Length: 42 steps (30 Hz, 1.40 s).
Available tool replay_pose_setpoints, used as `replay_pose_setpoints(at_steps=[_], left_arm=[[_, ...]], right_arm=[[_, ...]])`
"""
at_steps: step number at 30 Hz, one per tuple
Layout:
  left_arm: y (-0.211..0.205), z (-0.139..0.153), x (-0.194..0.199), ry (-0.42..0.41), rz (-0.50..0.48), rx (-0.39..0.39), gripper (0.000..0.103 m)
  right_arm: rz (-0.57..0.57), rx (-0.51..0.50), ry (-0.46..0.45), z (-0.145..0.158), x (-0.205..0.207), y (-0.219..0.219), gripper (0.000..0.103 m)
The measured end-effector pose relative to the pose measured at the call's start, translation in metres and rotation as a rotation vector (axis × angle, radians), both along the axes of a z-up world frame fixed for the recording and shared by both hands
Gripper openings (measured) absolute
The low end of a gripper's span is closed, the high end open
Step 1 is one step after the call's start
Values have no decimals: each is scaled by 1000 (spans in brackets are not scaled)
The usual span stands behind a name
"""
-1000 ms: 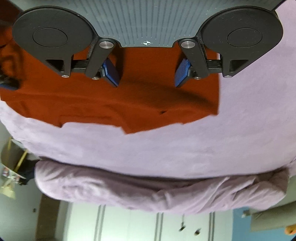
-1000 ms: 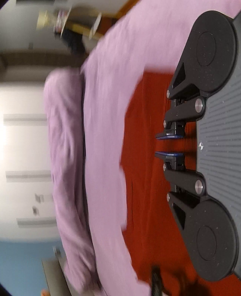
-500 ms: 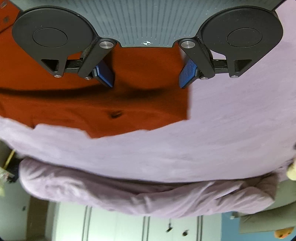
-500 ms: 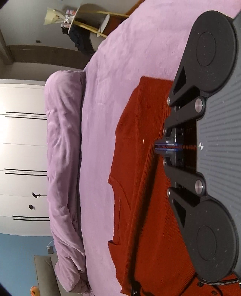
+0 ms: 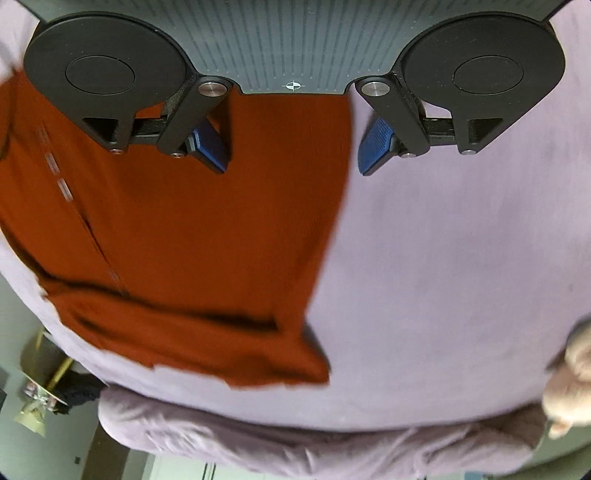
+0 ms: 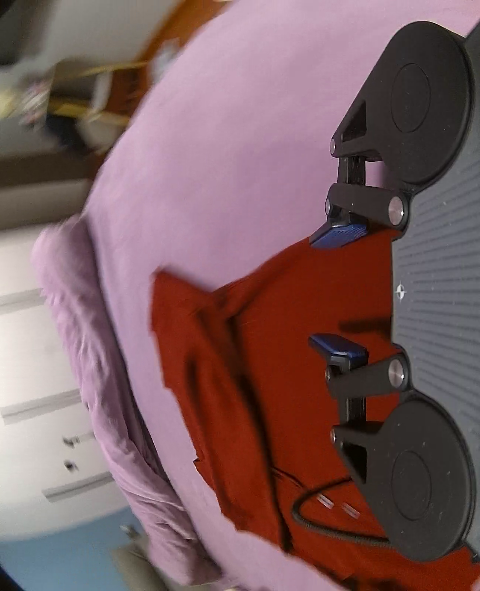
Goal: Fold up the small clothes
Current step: 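Move both tools back over the hem of the folded cardigan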
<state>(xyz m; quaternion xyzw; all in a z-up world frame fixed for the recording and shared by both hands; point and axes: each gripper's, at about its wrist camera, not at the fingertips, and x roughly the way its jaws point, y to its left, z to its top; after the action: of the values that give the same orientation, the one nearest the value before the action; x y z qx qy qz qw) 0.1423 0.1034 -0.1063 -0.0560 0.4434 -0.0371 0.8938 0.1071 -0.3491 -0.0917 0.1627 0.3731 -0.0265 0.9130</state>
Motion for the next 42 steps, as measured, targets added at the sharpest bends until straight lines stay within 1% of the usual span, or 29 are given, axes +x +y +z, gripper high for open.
replay_pose_setpoints(at_steps=[1, 3, 5, 7, 8, 10, 12, 14, 16, 18, 19, 20, 21, 23, 24, 25, 26, 27, 28, 29, 31, 33, 34, 35, 36, 39, 40, 42], left_arm=[[-2, 0, -12, -2, 1, -1, 83], [-4, 3, -32, -19, 13, 3, 84], [-3, 6, -44, -19, 51, -8, 83], [1, 8, -48, -20, 84, -36, 83], [5, 7, -50, -14, 97, -51, 83], [10, 5, -50, 21, 119, -70, 82], [15, 2, -54, 44, 116, -99, 81], [20, -1, -56, 69, 127, -153, 81], [24, -3, -55, 75, 146, -197, 80], [25, -3, -57, 76, 147, -206, 77], [25, -2, -56, 77, 144, -207, 74], [26, -2, -56, 76, 141, -204, 67], [26, 0, -57, 72, 133, -206, 64], [27, 0, -57, 71, 112, -223, 53], [27, 0, -57, 73, 106, -223, 52], [27, 0, -58, 72, 100, -224, 49], [27, 1, -58, 73, 93, -234, 39], [28, 1, -58, 76, 86, -255, 35], [30, 1, -59, 77, 80, -286, 29], [32, 0, -59, 79, 81, -305, 28], [35, -2, -59, 86, 85, -327, 28], [37, -4, -59, 94, 89, -355, 33], [38, -4, -58, 99, 85, -374, 44], [38, -4, -58, 102, 77, -402, 49], [38, -4, -58, 103, 72, -418, 50], [35, -5, -55, 116, 62, -407, 50], [34, -5, -53, 120, 60, -401, 47], [32, -4, -50, 129, 47, -368, 37]], right_arm=[[-18, 36, 23, 1, -21, -5, 51], [-13, 72, 61, 0, -48, -9, 51], [4, 53, 61, 4, -64, -7, 51], [6, 11, 89, 8, -65, -5, 51], [6, 11, 91, 9, -65, -4, 51], [23, 46, 108, 7, -62, -3, 51], [25, 37, 119, 5, -65, 0, 52], [26, 33, 118, 3, -66, 2, 52], [16, 57, 129, 3, -65, 1, 52], [7, 82, 131, 4, -66, -1, 51], [3, 86, 134, 3, -66, -2, 49], [-1, 81, 140, 3, -66, -3, 44], [-5, 68, 144, 2, -66, -3, 37], [-10, 56, 148, 2, -67, -4, 30], [-12, 56, 147, 1, -68, -6, 26], [-11, 58, 146, 1, -68, -7, 24], [-10, 62, 146, 1, -68, -7, 21], [-9, 66, 144, 2, -69, -8, 16], [-6, 74, 139, 3, -70, -8, 14], [-1, 99, 133, 4, -70, -10, 8], [-3, 169, 125, 4, -72, -15, 8], [-11, 192, 129, 3, -73, -19, 8], [-11, 192, 138, 1, -72, -19, 8], [-6, 200, 150, 0, -71, -19, 9], [0, 219, 162, -2, -71, -20, 9], [11, 294, 183, -5, -70, -22, 10], [17, 317, 188, -7, -70, -22, 11], [29, 347, 199, -11, -68, -21, 12]])
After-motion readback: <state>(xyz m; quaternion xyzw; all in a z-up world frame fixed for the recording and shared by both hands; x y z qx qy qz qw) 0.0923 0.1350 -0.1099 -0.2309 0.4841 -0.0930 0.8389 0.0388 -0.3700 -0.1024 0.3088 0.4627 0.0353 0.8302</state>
